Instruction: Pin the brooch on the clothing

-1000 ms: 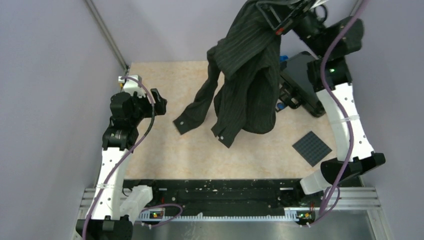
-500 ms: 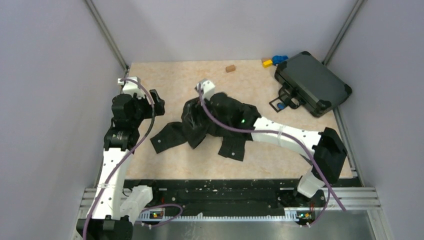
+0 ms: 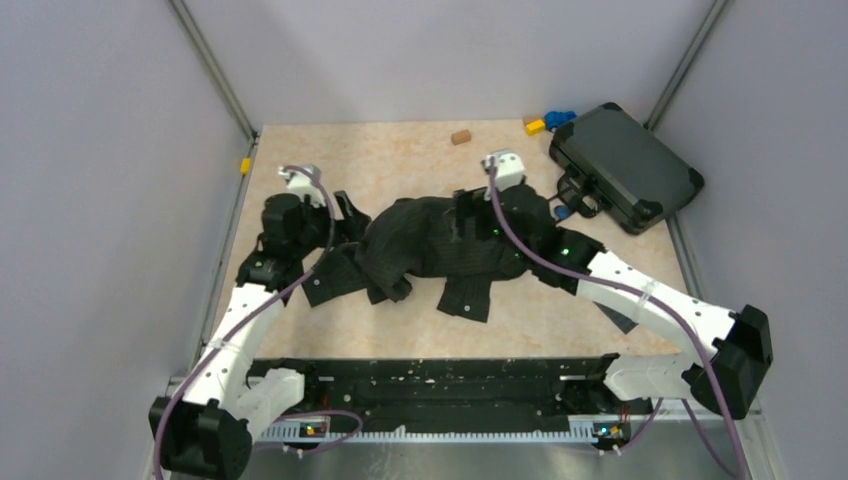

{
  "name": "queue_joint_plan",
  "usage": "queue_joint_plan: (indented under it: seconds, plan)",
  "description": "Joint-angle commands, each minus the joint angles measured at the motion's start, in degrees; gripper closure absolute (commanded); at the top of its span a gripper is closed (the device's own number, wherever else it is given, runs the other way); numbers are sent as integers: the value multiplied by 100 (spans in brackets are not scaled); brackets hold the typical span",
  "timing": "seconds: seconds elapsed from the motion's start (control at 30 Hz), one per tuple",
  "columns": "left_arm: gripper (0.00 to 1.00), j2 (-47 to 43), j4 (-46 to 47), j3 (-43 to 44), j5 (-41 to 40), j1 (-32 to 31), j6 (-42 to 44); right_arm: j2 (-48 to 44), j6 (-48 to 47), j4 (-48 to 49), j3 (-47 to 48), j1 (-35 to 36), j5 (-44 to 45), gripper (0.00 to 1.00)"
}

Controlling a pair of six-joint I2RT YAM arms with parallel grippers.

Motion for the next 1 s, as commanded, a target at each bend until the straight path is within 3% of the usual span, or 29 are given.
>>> queue_joint_plan:
  seconds: [0.0,0.07,0.17,0.37,0.43,0.53,0.6,0.63,0.7,0.73,0.87,0.97]
  plan:
    - [9,349,449,-109,-357,-825,-586,-200,571,-191,-941,-1219,-531,1]
    - [7,500,329,-15,-775,-1229,-508,-126,763,47,-1270,-1690,-847,2]
    - [6,738,-76,176,-2029,-1847,-199,173,881,365,-1557,-2229,-1361,7]
    - [9,1295,-651,264,-3499,-2271,-335,826,759,815,-1696,-2315,-1496,12]
    - [18,1431,-715,254,-3503,-2278,-396,1064,742,954,-1722,-2314,-1450,14]
    - [48,1652,-643,257,-3060,-2282,-506,1477,644,1079,-1590,-2312,-1207,19]
    - [77,1729,-622,313,-2973,-2277,-587,1756,577,1064,-1426,-2316,-1143,33]
    - [96,1736,-647,374,-3037,-2269,-583,1834,557,1050,-1345,-2318,-1189,49]
    - [100,1641,-820,611,-3213,-2249,-463,1796,513,931,-1089,-2324,-1419,91]
    - [100,1535,-966,784,-3295,-2225,-358,1653,490,759,-908,-2323,-1475,100]
    - [100,885,-1371,1689,-3156,-1696,204,829,115,-119,278,-2318,-1233,100]
    - [100,315,-1403,2363,-2453,-699,429,203,-98,-476,1310,-2316,-1018,100]
